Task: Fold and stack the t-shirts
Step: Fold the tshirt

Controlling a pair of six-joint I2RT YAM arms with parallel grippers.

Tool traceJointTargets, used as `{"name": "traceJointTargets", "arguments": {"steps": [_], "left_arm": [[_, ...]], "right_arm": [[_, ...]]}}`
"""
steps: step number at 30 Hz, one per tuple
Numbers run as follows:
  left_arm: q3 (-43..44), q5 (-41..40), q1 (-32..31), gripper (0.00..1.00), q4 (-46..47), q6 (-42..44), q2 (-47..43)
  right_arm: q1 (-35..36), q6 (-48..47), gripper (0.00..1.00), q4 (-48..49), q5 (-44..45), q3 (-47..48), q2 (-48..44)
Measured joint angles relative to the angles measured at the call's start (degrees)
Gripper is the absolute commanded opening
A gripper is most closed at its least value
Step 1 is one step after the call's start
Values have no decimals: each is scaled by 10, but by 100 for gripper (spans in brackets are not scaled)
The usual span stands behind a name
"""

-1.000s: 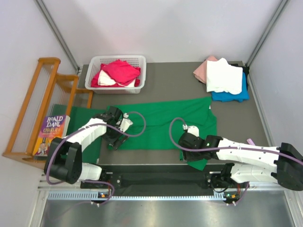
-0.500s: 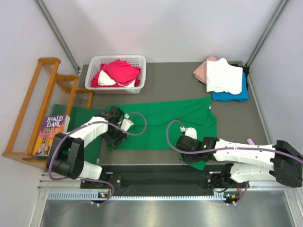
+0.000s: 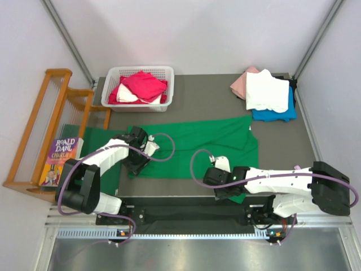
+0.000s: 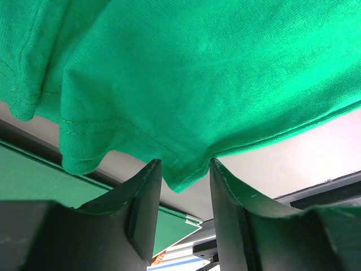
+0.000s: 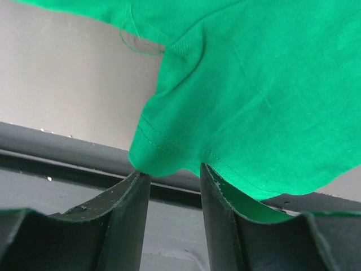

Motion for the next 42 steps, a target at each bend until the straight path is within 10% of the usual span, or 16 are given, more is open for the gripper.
{"name": "traceJointTargets", "arguments": {"steps": [18,24,42], "left_arm": [[0,-6,0,42,0,0,-17],[0,-9,0,41,0,0,-20],[18,-19,0,42,-52,4,-66]], "right_arm": [[-3,-6,27,1,40,28,29],[-3,-4,1,9,40,22,30],[19,50,0,-124,23,29,-165]]}}
